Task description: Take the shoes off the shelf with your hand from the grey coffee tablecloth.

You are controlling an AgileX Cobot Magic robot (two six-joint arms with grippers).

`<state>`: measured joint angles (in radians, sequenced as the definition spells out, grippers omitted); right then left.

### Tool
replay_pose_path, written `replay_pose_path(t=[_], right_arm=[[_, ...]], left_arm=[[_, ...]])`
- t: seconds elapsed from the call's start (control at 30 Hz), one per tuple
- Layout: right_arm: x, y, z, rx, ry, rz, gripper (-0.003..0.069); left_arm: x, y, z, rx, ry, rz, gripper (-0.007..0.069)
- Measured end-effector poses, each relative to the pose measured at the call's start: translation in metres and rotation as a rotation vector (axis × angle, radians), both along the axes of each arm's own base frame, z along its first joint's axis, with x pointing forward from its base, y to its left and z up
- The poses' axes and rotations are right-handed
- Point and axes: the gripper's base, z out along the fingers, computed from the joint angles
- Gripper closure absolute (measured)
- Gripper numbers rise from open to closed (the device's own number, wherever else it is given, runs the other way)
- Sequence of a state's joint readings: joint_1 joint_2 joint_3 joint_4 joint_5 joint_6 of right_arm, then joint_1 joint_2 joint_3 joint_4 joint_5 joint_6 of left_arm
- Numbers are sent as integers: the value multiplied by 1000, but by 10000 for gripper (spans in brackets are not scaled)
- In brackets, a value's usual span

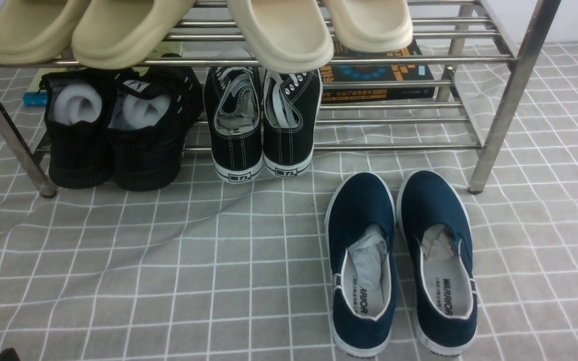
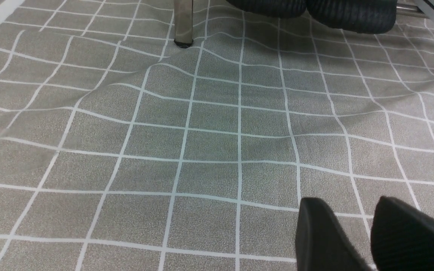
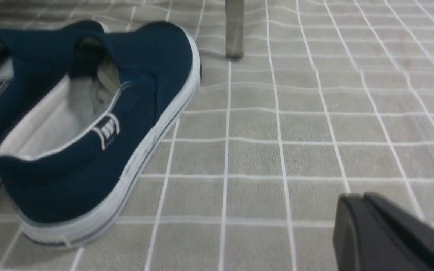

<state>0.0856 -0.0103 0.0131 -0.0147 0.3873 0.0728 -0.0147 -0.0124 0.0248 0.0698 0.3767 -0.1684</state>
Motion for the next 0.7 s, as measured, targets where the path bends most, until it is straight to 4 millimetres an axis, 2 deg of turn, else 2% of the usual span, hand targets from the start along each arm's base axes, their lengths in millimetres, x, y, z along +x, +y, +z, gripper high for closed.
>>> replay_pose_path(t=[0.4,0.7], right_arm=[[0,-3,0,45,4,-91,646],[0,-4,0,29,4,-95,638]], left_arm=[[0,0,0,0,0,0,384],[0,0,0,0,0,0,384]])
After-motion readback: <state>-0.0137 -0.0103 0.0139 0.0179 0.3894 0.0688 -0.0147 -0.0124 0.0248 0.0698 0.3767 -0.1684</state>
